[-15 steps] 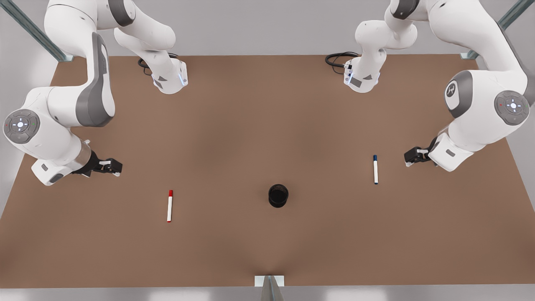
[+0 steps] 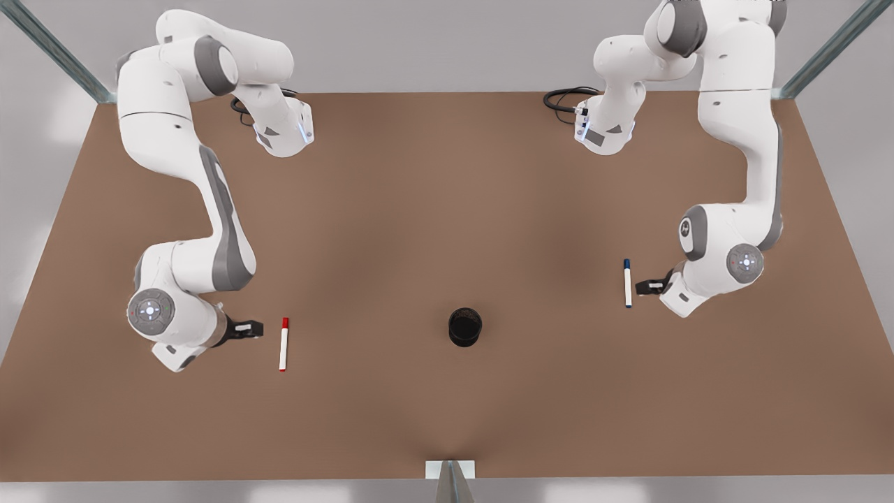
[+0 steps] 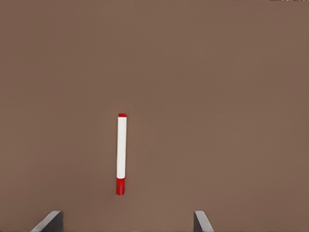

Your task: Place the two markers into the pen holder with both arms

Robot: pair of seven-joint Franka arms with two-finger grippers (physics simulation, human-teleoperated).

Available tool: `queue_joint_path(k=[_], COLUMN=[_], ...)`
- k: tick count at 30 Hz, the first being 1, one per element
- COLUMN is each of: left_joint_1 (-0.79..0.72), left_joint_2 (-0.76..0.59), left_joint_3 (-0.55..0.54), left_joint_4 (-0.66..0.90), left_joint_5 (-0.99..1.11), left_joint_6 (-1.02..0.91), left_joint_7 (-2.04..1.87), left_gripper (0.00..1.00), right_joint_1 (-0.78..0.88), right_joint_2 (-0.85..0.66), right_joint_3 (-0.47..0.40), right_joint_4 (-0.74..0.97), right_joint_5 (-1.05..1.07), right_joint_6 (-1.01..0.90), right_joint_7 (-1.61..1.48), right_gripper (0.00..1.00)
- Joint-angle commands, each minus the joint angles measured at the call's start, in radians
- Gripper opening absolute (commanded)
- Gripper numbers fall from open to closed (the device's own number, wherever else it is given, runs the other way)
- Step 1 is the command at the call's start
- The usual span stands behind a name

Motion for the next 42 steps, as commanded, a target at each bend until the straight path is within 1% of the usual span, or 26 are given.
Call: queue_joint_path(k=[1, 3, 6, 8, 10, 12, 13, 15, 17, 19, 21, 24, 26, 28, 31, 37, 38, 40, 42], left_joint_1=[-0.004, -0.015, -0.015, -0.015, -0.015, -0.011, -0.015, -0.016, -0.016, -0.016, -0.016, -0.016, -0.013, -0.013, -0.01, -0.008, -0.007, -0.007, -0.007], left_joint_2=[0.022, 0.067, 0.099, 0.102, 0.1, 0.093, 0.09, 0.08, 0.073, 0.074, 0.077, 0.085, 0.088, 0.096, 0.097, 0.106, 0.11, 0.111, 0.113], left_joint_3=[-0.004, -0.006, -0.009, -0.009, -0.009, -0.01, -0.01, -0.012, -0.026, -0.03, -0.032, -0.032, -0.032, -0.032, -0.032, -0.032, -0.032, -0.032, -0.032], left_joint_4=[-0.026, -0.037, -0.068, -0.092, -0.134, -0.155, -0.157, -0.173, -0.201, -0.207, -0.207, -0.207, -0.207, -0.207, -0.207, -0.206, -0.204, -0.203, -0.203], left_joint_5=[-0.014, -0.014, -0.014, -0.014, -0.014, -0.014, -0.014, -0.014, -0.014, -0.014, -0.014, -0.014, -0.014, -0.014, -0.014, -0.013, -0.014, -0.014, -0.014], left_joint_6=[0.288, 0.337, 0.408, 0.419, 0.457, 0.457, 0.457, 0.457, 0.457, 0.457, 0.457, 0.457, 0.457, 0.457, 0.457, 0.457, 0.457, 0.457, 0.457], left_joint_7=[0.066, 0.068, 0.083, 0.088, 0.088, 0.155, 0.161, 0.163, 0.164, 0.212, 0.212, 0.213, 0.24, 0.24, 0.24, 0.24, 0.24, 0.24, 0.238], left_gripper=[1.0, 1.0, 0.99, 0.9, 0.9, 0.9, 0.84, 0.82, 0.81, 0.76, 0.73, 0.7, 0.69, 0.64, 0.6, 0.55, 0.54, 0.5, 0.47], right_joint_1=[0.008, 0.031, 0.036, 0.036, 0.023, 0.019, 0.019, 0.011, 0.006, 0.006, 0.011, 0.011, 0.008, 0.006, 0.005, 0.006, 0.006, 0.006, 0.006], right_joint_2=[0.041, 0.107, 0.147, 0.153, 0.178, 0.184, 0.193, 0.208, 0.215, 0.215, 0.215, 0.215, 0.215, 0.216, 0.224, 0.238, 0.238, 0.238, 0.238], right_joint_3=[0.0, 0.0, -0.006, -0.004, -0.003, -0.003, -0.003, -0.003, -0.003, -0.003, -0.003, -0.003, -0.003, -0.003, -0.003, -0.003, -0.003, -0.003, -0.003], right_joint_4=[0.002, 0.005, 0.0, -0.023, -0.044, -0.067, -0.067, -0.072, -0.087, -0.093, -0.093, -0.109, -0.107, -0.107, -0.107, -0.112, -0.112, -0.112, -0.112], right_joint_5=[-0.018, -0.018, -0.006, 0.019, 0.02, 0.046, 0.046, 0.046, 0.046, 0.046, 0.043, 0.042, 0.04, 0.04, 0.042, 0.042, 0.04, 0.042, 0.04], right_joint_6=[0.212, 0.253, 0.255, 0.288, 0.327, 0.344, 0.344, 0.348, 0.365, 0.365, 0.361, 0.361, 0.368, 0.379, 0.379, 0.38, 0.38, 0.38, 0.38], right_joint_7=[0.045, 0.108, 0.147, 0.151, 0.153, 0.151, 0.151, 0.148, 0.141, 0.139, 0.139, 0.139, 0.137, 0.136, 0.136, 0.136, 0.136, 0.136, 0.136], right_gripper=[1.0, 1.0, 1.0, 1.0, 1.0, 0.96, 0.94, 0.89, 0.81, 0.69, 0.64, 0.61, 0.61, 0.61, 0.54, 0.5, 0.48, 0.4, 0.36])
